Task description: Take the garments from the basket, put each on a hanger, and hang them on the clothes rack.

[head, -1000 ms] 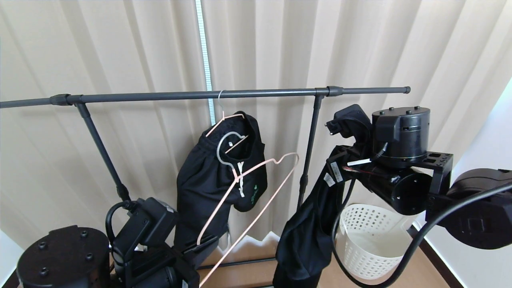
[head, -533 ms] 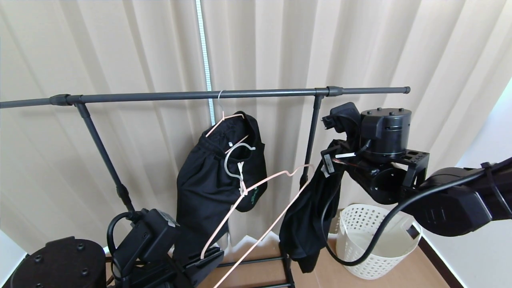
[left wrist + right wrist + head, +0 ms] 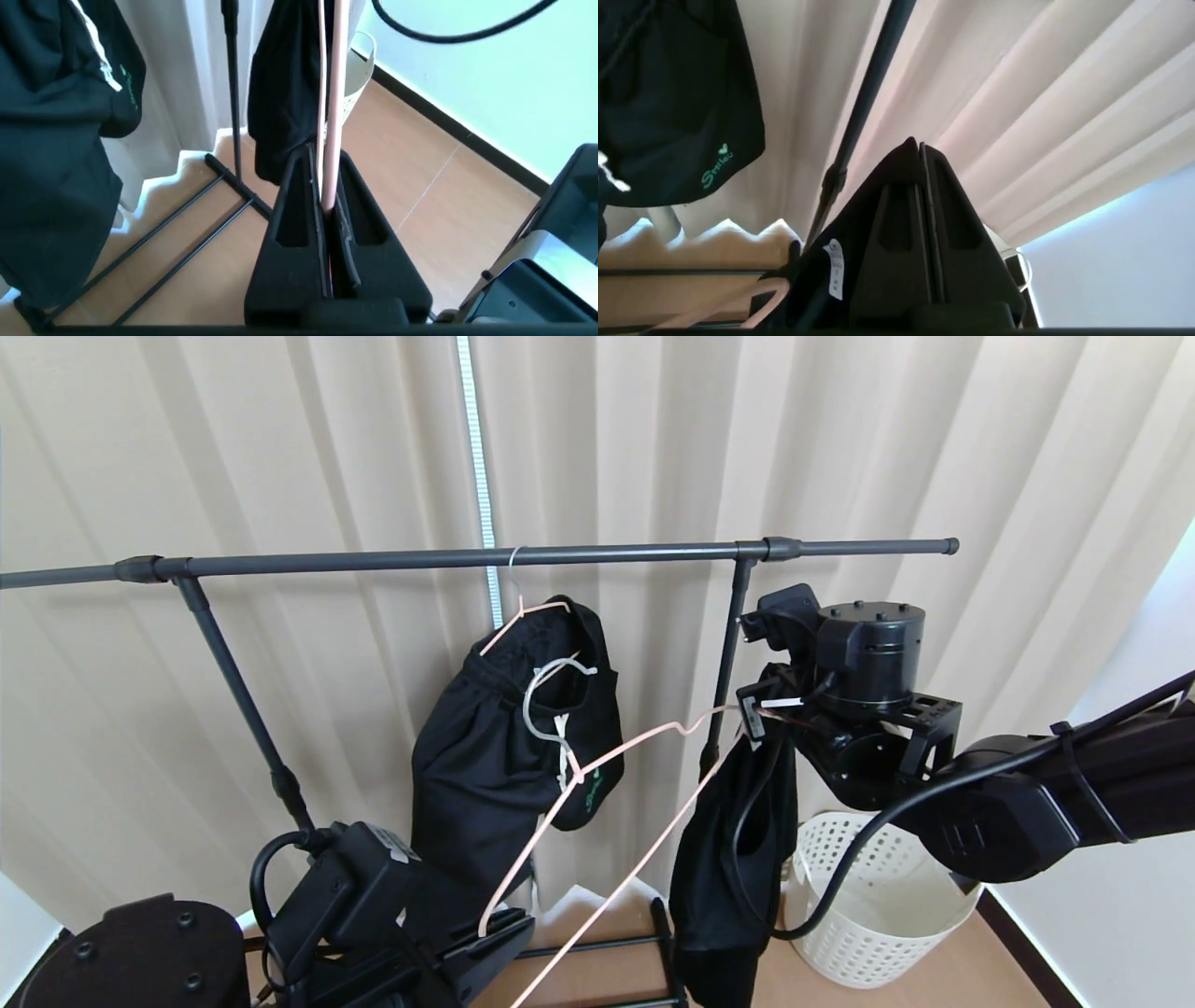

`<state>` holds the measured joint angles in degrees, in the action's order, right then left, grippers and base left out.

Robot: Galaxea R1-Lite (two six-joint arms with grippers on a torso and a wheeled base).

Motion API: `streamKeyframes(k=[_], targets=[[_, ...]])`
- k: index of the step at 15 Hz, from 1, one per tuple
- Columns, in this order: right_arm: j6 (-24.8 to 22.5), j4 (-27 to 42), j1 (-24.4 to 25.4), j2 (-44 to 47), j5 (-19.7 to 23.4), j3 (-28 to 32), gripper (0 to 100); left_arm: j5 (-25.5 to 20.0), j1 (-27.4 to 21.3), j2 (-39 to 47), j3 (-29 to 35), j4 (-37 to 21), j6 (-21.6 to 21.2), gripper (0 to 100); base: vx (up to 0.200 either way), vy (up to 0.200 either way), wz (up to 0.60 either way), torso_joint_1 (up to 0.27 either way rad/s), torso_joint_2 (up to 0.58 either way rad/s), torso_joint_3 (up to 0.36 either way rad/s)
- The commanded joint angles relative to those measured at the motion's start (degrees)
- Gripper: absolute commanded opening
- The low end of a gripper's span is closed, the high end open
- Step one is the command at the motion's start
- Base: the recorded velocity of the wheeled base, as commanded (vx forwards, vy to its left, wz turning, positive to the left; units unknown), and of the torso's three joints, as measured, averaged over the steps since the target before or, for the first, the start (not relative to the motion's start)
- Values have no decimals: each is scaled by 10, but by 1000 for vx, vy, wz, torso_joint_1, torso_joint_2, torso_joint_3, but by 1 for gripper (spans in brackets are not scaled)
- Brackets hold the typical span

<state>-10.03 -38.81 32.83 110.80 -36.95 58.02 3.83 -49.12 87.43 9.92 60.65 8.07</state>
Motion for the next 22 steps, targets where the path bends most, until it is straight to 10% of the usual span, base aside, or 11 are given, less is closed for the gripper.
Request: streamKeyframes(k=[1, 14, 22], targets=[[0, 0, 7, -7, 1, -7, 0, 0, 0, 5, 0, 3, 5, 0, 0, 0, 0, 0, 0, 0], [0, -27, 41, -13, 6, -33, 0, 2, -5, 31, 4, 32, 24, 0, 0, 0, 0, 0, 0, 0], [-1, -27, 56, -62, 94, -69, 0, 0, -6, 47, -10, 70, 24, 0, 0, 0, 0, 0, 0, 0]])
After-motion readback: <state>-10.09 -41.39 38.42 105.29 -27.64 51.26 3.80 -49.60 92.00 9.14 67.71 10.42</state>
